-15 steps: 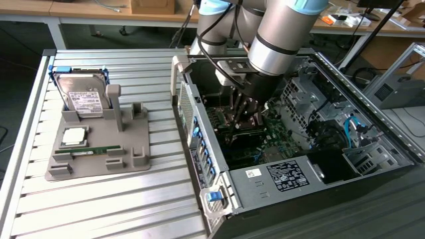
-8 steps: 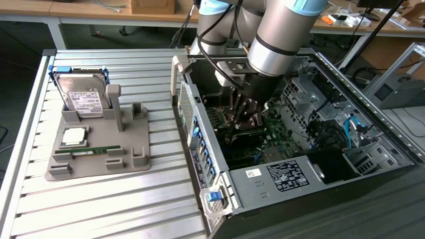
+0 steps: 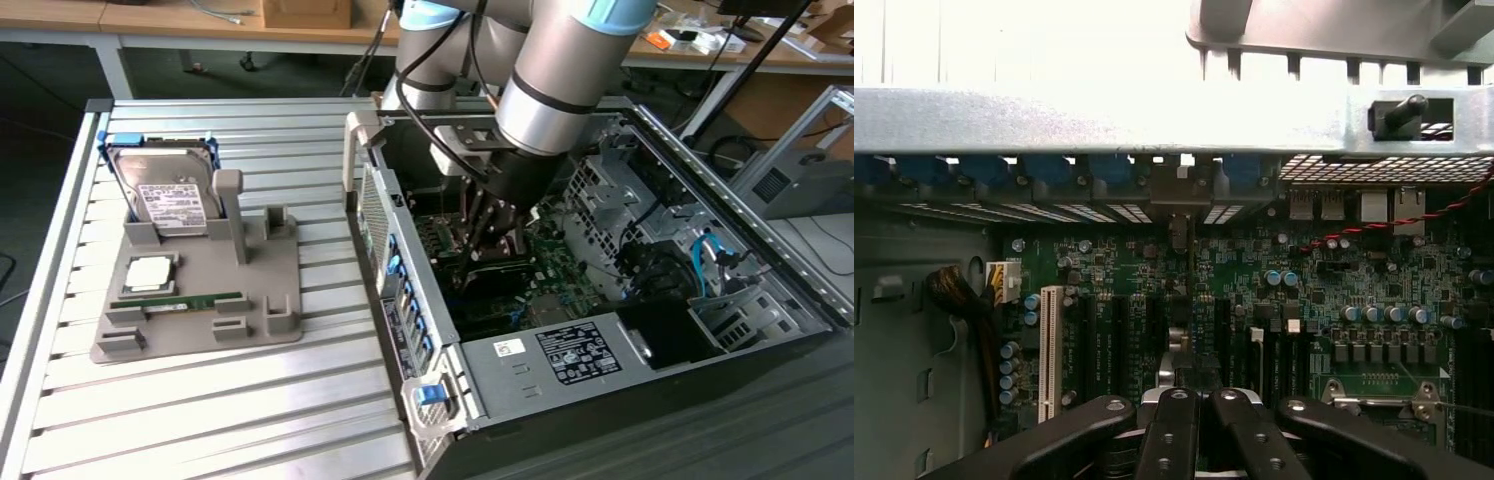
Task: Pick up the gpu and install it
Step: 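Press down on the gpu until it lock into place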
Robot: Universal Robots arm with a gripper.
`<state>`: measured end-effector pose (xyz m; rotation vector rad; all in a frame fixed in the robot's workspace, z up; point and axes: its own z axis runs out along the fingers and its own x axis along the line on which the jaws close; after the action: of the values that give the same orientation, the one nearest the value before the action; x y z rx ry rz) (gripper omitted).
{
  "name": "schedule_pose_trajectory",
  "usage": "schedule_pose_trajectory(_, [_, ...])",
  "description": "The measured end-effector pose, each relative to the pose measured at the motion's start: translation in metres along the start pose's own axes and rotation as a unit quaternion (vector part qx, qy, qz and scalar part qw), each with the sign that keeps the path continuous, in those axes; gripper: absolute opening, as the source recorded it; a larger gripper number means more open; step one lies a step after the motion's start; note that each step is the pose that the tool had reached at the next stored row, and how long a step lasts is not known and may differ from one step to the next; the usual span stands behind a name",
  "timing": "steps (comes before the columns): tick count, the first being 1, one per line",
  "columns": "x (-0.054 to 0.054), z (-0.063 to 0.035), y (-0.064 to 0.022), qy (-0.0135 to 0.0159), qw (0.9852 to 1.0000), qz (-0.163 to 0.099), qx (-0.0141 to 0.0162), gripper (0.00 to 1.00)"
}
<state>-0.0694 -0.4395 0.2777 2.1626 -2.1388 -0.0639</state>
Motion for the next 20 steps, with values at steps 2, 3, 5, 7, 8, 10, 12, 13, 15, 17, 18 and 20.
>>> schedule_pose_trajectory(2, [0.0001,0.0001,0.0001,0.0000,1.0000,0.000,0.0000,0.11])
schedule_pose_trajectory(3, [0.0002,0.0001,0.0001,0.0000,1.0000,0.000,0.0000,0.11])
schedule_pose_trajectory(5, [0.0002,0.0001,0.0002,0.0001,1.0000,0.000,-0.0001,0.11])
schedule_pose_trajectory(7, [0.0003,0.0003,0.0003,0.0001,1.0000,0.000,-0.0001,0.11])
schedule_pose_trajectory(8, [0.0002,0.0004,0.0002,0.0001,1.0000,0.000,-0.0001,0.11])
schedule_pose_trajectory(10, [0.0002,0.0005,0.0003,0.0001,1.0000,0.000,-0.0001,0.11])
schedule_pose_trajectory(12, [0.0003,0.0007,0.0003,0.0001,1.0000,0.000,-0.0001,0.11])
schedule_pose_trajectory(13, [0.0005,0.0007,0.0004,0.0000,1.0000,0.000,0.0000,0.11])
schedule_pose_trajectory(15, [0.0015,0.0008,0.0007,0.0000,1.0000,0.000,0.0000,0.11])
schedule_pose_trajectory(17, [0.0031,0.0009,0.0010,-0.0004,1.0000,0.000,0.0000,0.11])
schedule_pose_trajectory(18, [0.0037,0.0009,0.0012,-0.0007,1.0000,0.000,0.0000,0.11])
schedule_pose_trajectory(20, [0.0048,0.0009,0.0014,-0.0013,1.0000,0.000,0.0000,0.11])
